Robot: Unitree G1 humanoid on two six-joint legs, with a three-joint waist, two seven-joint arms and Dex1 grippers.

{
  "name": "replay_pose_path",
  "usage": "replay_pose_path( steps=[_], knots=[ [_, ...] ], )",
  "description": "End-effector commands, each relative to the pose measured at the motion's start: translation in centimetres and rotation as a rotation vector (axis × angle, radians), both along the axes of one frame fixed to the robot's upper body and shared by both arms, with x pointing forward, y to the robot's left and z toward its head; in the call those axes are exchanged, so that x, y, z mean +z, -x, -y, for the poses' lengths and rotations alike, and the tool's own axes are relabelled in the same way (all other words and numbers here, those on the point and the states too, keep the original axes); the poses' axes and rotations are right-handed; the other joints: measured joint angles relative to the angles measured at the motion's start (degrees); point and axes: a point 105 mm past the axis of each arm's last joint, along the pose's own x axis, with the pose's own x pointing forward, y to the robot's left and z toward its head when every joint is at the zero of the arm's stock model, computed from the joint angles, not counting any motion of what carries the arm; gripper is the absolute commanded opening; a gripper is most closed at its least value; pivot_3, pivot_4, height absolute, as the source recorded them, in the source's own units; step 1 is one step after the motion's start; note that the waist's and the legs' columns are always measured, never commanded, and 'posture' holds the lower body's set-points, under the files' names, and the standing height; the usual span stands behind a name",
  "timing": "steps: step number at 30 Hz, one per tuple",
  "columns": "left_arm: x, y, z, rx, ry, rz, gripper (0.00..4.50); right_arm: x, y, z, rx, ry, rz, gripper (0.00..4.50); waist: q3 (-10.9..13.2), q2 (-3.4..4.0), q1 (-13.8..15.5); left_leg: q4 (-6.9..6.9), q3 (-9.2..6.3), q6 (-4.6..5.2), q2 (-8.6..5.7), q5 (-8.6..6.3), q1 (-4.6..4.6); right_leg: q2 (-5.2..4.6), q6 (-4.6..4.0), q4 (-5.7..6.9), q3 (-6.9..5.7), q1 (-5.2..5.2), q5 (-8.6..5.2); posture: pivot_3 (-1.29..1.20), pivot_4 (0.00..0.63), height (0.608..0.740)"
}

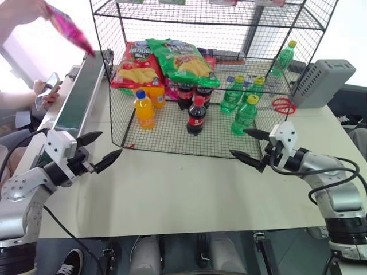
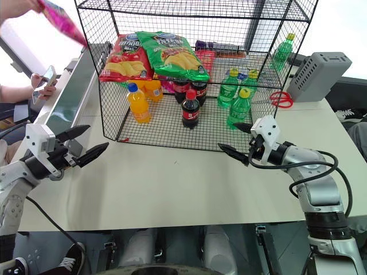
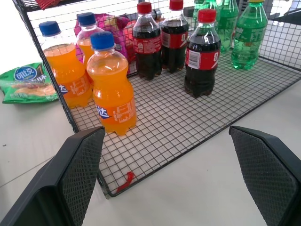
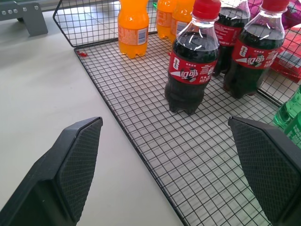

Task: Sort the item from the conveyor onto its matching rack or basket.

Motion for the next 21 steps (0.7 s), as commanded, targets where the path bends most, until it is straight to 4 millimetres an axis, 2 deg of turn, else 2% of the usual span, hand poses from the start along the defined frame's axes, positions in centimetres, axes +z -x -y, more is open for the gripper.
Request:
replay_pose_path(
  steps=[1, 9, 21],
  knots=[
    [1.1, 0.2, -0.4, 0.012, -0.017, 0.051, 4.50, 1.1, -0.1, -0.4, 0.020, -0.003, 0.049, 4.46, 0.0, 0.00, 0.0, 0.00, 0.00, 0.00, 0.00, 0.00, 0.00, 0.00, 0.00, 0.00, 0.00, 0.00, 0.00, 0.00, 0.150, 0.740],
    [1.1, 0.2, -0.5, 0.025, -0.006, 0.059, 4.50, 1.5, -0.4, -0.9, 0.047, -0.008, 0.064, 4.46, 0.0, 0.00, 0.0, 0.00, 0.00, 0.00, 0.00, 0.00, 0.00, 0.00, 0.00, 0.00, 0.00, 0.00, 0.00, 0.00, 0.150, 0.740],
    [1.0, 1.0, -1.3, 0.032, -0.029, 0.048, 4.50, 2.1, 0.4, -2.0, 0.140, -0.089, 0.018, 4.46, 0.0, 0.00, 0.0, 0.00, 0.01, 0.00, 0.00, 0.00, 0.00, 0.00, 0.00, 0.00, 0.00, -0.01, 0.00, 0.00, 0.150, 0.740]
  ],
)
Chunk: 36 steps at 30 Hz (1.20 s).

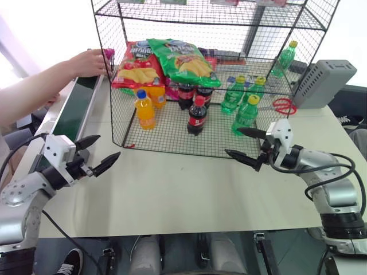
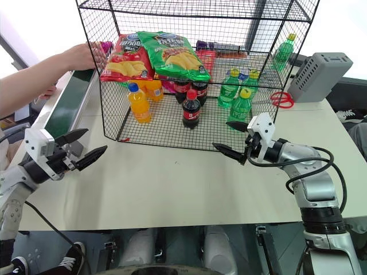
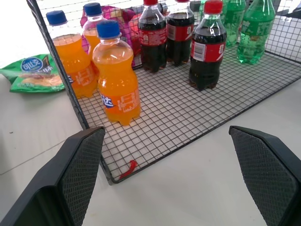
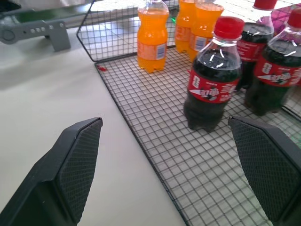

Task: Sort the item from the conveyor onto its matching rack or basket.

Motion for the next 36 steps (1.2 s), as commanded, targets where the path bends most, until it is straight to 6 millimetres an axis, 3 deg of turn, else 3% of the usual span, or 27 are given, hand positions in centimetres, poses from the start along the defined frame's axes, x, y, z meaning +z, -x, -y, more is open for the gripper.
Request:
replay_pose_path(
  steps=[1, 8, 16, 18, 27, 36],
  knots=[
    [1.4, 0.5, -0.7, 0.006, -0.025, 0.054, 4.50, 1.5, 0.4, -0.8, 0.049, -0.027, 0.034, 4.46, 0.0, 0.00, 0.0, 0.00, 0.00, 0.00, 0.00, 0.00, 0.00, 0.00, 0.00, 0.00, 0.00, 0.00, 0.00, 0.00, 0.150, 0.740],
    [1.2, 1.0, -2.8, 0.105, -0.128, 0.096, 4.50, 1.8, 1.3, -2.6, 0.139, -0.084, 0.023, 4.46, 0.0, 0.00, -0.1, 0.00, 0.00, 0.00, 0.02, 0.00, 0.01, 0.01, 0.00, 0.01, 0.00, -0.02, 0.00, 0.00, 0.150, 0.740],
    [1.2, 3.1, -7.2, 0.243, -0.459, 0.186, 4.50, 1.5, 2.9, -7.0, 0.289, -0.206, -0.040, 4.46, 0.0, 0.00, -0.1, -0.02, 0.04, 0.00, 0.05, -0.01, -0.04, 0.01, -0.02, -0.01, 0.00, -0.08, 0.00, 0.00, 0.150, 0.740],
    [1.5, 4.2, -8.4, 0.271, -0.599, 0.225, 4.50, 0.2, 3.3, -7.8, 0.329, -0.102, -0.009, 4.46, 0.0, -0.02, -0.1, -0.03, 0.04, 0.00, 0.05, -0.01, -0.07, -0.01, -0.02, -0.01, 0.00, -0.12, -0.01, 0.00, 0.150, 0.740],
    [0.8, 7.3, -12.3, 0.301, -1.072, 0.247, 4.50, 0.2, 3.3, -9.3, 0.409, -0.129, 0.005, 4.46, 0.0, -0.01, -0.2, -0.05, 0.09, 0.02, 0.07, -0.02, -0.12, -0.01, -0.04, -0.02, -0.01, -0.21, -0.02, 0.00, 0.150, 0.740],
    [-0.2, 8.6, -14.4, 0.355, -1.158, 0.244, 4.50, -0.3, 3.4, -9.2, 0.428, -0.171, -0.043, 4.46, 0.0, -0.02, -0.1, -0.08, 0.13, 0.02, 0.10, -0.03, -0.13, -0.07, -0.04, -0.02, -0.02, -0.24, -0.01, 0.00, 0.150, 0.740]
  ],
)
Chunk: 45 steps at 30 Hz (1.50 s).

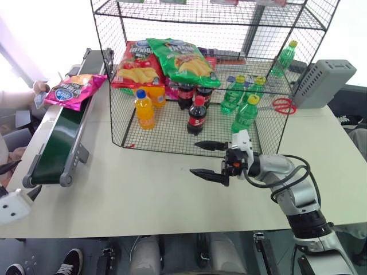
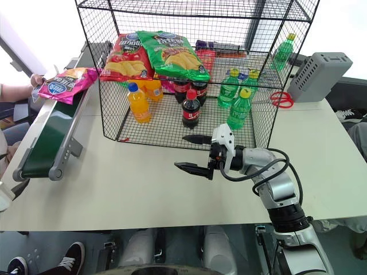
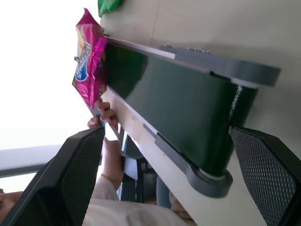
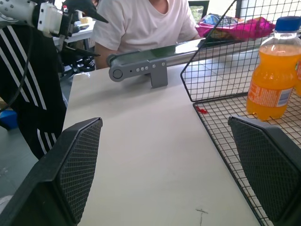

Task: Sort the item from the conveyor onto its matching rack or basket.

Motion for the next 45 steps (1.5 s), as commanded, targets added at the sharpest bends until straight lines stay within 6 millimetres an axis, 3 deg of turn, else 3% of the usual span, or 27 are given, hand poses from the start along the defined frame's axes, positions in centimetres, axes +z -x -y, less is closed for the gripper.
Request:
replay_pose_path(
  steps=[1, 3, 31, 45],
  knots=[
    [1.4, -0.2, -0.7, 0.016, -0.036, 0.059, 4.50, 0.5, 1.1, -0.5, 0.070, -0.027, -0.009, 4.46, 0.0, 0.00, 0.0, 0.00, 0.00, 0.00, 0.01, 0.00, 0.00, 0.01, 0.00, 0.00, -0.01, 0.00, 0.00, 0.00, 0.150, 0.740],
    [1.3, -0.3, -0.8, 0.015, -0.043, 0.061, 4.50, 0.1, 2.1, -0.6, 0.119, -0.021, -0.055, 4.46, 0.0, -0.03, 0.1, 0.00, -0.01, 0.00, 0.01, 0.00, 0.00, 0.00, 0.00, 0.00, -0.01, 0.01, 0.00, 0.00, 0.150, 0.740],
    [0.3, -1.1, -1.4, 0.039, -0.019, 0.067, 4.50, 1.2, 0.9, -0.9, 0.056, -0.035, -0.001, 4.46, 0.0, -0.06, -0.1, 0.00, 0.05, 0.01, 0.02, -0.01, 0.01, -0.02, 0.00, 0.02, -0.02, -0.01, 0.02, 0.00, 0.150, 0.740],
    [-0.4, -2.5, -0.8, 0.014, 0.001, 0.068, 4.50, 1.6, 0.7, -0.9, 0.039, -0.026, 0.028, 4.46, 0.0, -0.07, -0.1, 0.00, 0.06, 0.00, 0.01, -0.01, 0.01, -0.02, 0.01, 0.03, -0.02, -0.01, 0.02, 0.00, 0.150, 0.740]
  ],
)
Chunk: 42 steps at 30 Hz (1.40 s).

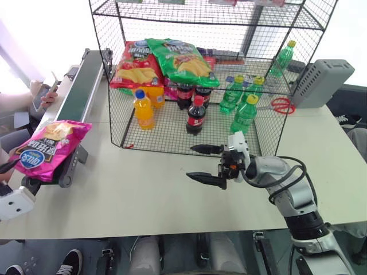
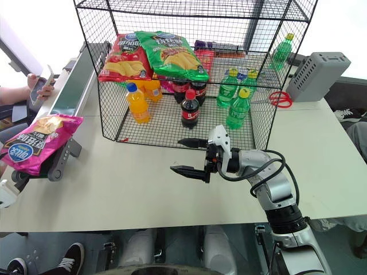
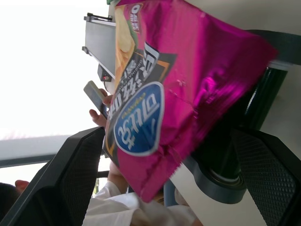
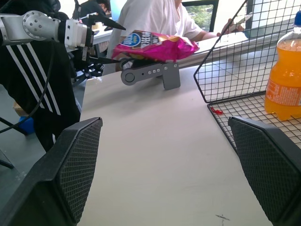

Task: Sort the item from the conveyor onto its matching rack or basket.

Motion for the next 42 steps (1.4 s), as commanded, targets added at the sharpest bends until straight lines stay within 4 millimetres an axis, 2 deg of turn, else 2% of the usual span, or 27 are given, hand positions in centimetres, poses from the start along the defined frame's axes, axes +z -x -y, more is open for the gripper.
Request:
replay_pose_path(
  steps=[1, 4, 7, 14, 15, 17, 20, 23, 26, 27, 28, 30, 33, 36, 39, 42],
  knots=[
    [0.3, -0.6, 0.2, -0.014, -0.001, 0.012, 4.50, 1.7, 0.1, 0.0, 0.003, -0.013, 0.084, 4.46, 0.0, 0.00, 0.0, 0.00, 0.00, 0.00, 0.00, 0.00, 0.00, 0.00, 0.00, 0.00, 0.00, 0.00, 0.00, 0.00, 0.150, 0.740],
    [-0.3, -1.0, 0.8, -0.036, 0.038, -0.004, 4.50, 2.0, 0.0, 0.1, -0.004, -0.011, 0.095, 4.46, 0.0, -0.01, 0.0, 0.00, 0.01, 0.00, 0.00, 0.00, 0.00, 0.00, 0.00, 0.00, 0.00, 0.00, 0.00, 0.00, 0.150, 0.740],
    [-0.2, -1.3, 1.3, -0.056, 0.051, -0.005, 3.74, 1.9, 0.1, 0.1, -0.005, -0.007, 0.097, 4.50, 0.0, -0.01, 0.0, 0.00, 0.01, 0.00, -0.01, 0.00, 0.00, 0.00, 0.00, 0.01, 0.00, 0.00, 0.00, 0.00, 0.150, 0.740],
    [0.6, -1.6, 1.3, -0.053, 0.107, 0.027, 0.35, 1.9, -0.1, 0.1, -0.015, 0.002, 0.111, 4.50, 0.0, -0.02, 0.0, 0.00, 0.01, 0.00, 0.00, 0.00, 0.01, 0.00, 0.00, 0.02, 0.00, 0.00, 0.01, 0.00, 0.150, 0.740],
    [0.7, -1.6, 1.3, -0.047, 0.121, 0.032, 0.03, 1.9, -0.1, 0.1, -0.014, 0.002, 0.112, 4.50, 0.0, -0.02, 0.0, 0.00, 0.01, 0.00, -0.01, 0.00, 0.01, 0.00, 0.00, 0.02, 0.00, 0.00, 0.01, 0.00, 0.150, 0.740],
    [2.1, -2.0, 1.2, -0.027, 0.203, 0.119, 0.03, 1.9, -0.1, 0.1, -0.017, 0.001, 0.110, 4.50, 0.0, -0.02, 0.0, 0.00, 0.01, 0.00, 0.00, 0.00, 0.01, 0.00, 0.01, 0.02, 0.00, 0.00, 0.01, 0.00, 0.150, 0.740],
    [5.2, -2.5, 1.5, -0.031, 0.453, 0.253, 0.03, 1.7, -0.2, 0.2, -0.021, 0.006, 0.110, 4.50, -0.1, -0.10, 0.1, 0.01, -0.01, 0.00, 0.00, 0.00, 0.00, -0.01, 0.01, 0.04, 0.00, 0.01, 0.01, 0.00, 0.150, 0.740],
    [8.3, -2.5, 2.6, -0.112, 0.695, 0.307, 0.03, 1.8, -0.3, 0.3, -0.019, 0.007, 0.112, 4.50, -0.1, -0.22, 0.0, 0.03, -0.05, 0.00, 0.00, 0.00, -0.01, -0.01, 0.01, 0.05, 0.00, 0.03, 0.01, 0.00, 0.150, 0.740],
    [10.6, -1.8, 4.6, -0.251, 1.068, 0.246, 0.03, 2.1, -0.5, 0.5, -0.015, -0.005, 0.094, 4.50, -0.1, -0.20, -0.1, 0.04, -0.08, -0.01, 0.00, 0.01, 0.01, -0.01, 0.01, 0.09, 0.00, 0.04, 0.01, 0.00, 0.150, 0.740],
    [10.8, -1.1, 6.0, -0.318, 1.302, 0.133, 0.03, 2.6, -0.5, 0.7, -0.008, -0.039, 0.058, 4.50, -0.1, -0.20, -0.1, 0.04, -0.07, -0.01, -0.01, 0.01, 0.04, -0.01, 0.01, 0.10, 0.01, 0.05, 0.01, 0.00, 0.150, 0.740],
    [10.4, -0.3, 7.8, -0.379, 1.440, -0.016, 0.03, 3.1, -0.4, 0.7, 0.002, -0.069, 0.019, 4.50, -0.1, -0.23, -0.5, 0.04, -0.07, -0.01, -0.01, 0.01, 0.04, -0.01, 0.01, 0.09, 0.02, 0.05, 0.01, 0.00, 0.150, 0.740],
    [9.8, 0.9, 10.5, -0.452, 1.586, -0.239, 0.03, 3.6, 0.1, 0.8, 0.044, -0.082, -0.032, 4.50, 0.0, -0.11, -0.6, 0.03, -0.15, -0.01, 0.08, 0.01, 0.14, -0.02, 0.02, 0.12, 0.15, 0.07, 0.01, 0.00, 0.150, 0.740],
    [9.5, 2.2, 14.0, -0.537, 1.725, -0.510, 0.03, 4.0, 1.2, 0.9, 0.115, -0.091, -0.121, 4.50, 0.0, -0.10, 0.0, 0.02, -0.14, -0.01, 0.00, 0.01, 0.24, 0.06, 0.01, 0.12, 0.17, 0.16, -0.01, 0.00, 0.150, 0.740],
    [9.4, 3.2, 17.6, -0.679, 1.822, -0.766, 0.03, 3.8, 3.2, 1.7, 0.230, -0.057, -0.311, 4.50, 0.0, -0.04, 0.4, 0.03, -0.16, -0.01, -0.02, 0.01, 0.26, 0.13, -0.06, 0.12, 0.11, 0.24, -0.04, 0.00, 0.150, 0.740],
    [9.6, 3.2, 19.7, -0.777, 1.844, -0.894, 0.03, 3.5, 4.1, 2.4, 0.271, -0.020, -0.429, 4.50, 0.0, -0.03, 0.4, 0.07, -0.15, -0.01, -0.09, 0.01, 0.32, 0.06, -0.20, 0.09, 0.15, 0.32, -0.12, 0.00, 0.150, 0.740],
    [9.7, 2.8, 20.8, -0.859, 1.877, -0.984, 0.03, 3.2, 3.5, 3.0, 0.250, -0.010, -0.473, 4.50, 0.0, -0.04, 0.1, 0.06, -0.16, 0.00, -0.09, 0.01, 0.33, 0.15, -0.19, 0.11, 0.16, 0.32, -0.11, 0.00, 0.150, 0.740]
  ],
)
